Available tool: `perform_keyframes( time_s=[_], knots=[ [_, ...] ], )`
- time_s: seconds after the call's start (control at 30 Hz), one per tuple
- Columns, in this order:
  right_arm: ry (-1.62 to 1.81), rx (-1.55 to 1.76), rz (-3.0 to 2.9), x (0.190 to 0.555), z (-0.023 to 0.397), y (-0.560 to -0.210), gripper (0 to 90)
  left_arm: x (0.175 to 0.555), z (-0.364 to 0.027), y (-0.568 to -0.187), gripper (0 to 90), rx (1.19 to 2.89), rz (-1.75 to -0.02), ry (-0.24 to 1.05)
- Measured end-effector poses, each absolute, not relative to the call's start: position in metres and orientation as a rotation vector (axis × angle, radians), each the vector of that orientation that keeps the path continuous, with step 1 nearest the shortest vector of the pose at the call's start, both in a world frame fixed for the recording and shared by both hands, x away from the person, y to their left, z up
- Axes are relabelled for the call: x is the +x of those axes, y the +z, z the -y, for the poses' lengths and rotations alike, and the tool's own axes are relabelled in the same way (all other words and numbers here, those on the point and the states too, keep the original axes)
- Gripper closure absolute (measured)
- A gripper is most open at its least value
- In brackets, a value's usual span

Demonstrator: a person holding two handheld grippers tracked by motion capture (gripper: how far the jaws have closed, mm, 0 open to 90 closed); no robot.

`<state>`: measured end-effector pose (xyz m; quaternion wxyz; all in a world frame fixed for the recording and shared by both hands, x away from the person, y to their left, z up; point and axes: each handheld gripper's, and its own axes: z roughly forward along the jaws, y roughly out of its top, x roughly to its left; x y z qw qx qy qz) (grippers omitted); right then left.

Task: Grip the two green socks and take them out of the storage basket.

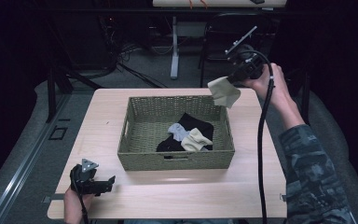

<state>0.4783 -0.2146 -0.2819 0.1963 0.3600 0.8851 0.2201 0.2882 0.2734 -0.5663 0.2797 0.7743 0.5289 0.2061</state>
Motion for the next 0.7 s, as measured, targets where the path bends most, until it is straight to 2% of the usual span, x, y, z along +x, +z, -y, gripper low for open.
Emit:
perform_keyframes(
  time_s=[0.33,0.7],
  knots=[
    [0.607,1.119,-2.412,0.472,0.258,-0.289,88.4,0.288,-0.273,-0.567,0.0,2.075,-1.419,0.560],
    [0.543,1.263,-2.410,0.473,0.297,-0.337,88.4,0.288,-0.273,-0.567,0.0,2.075,-1.419,0.561]
  ],
)
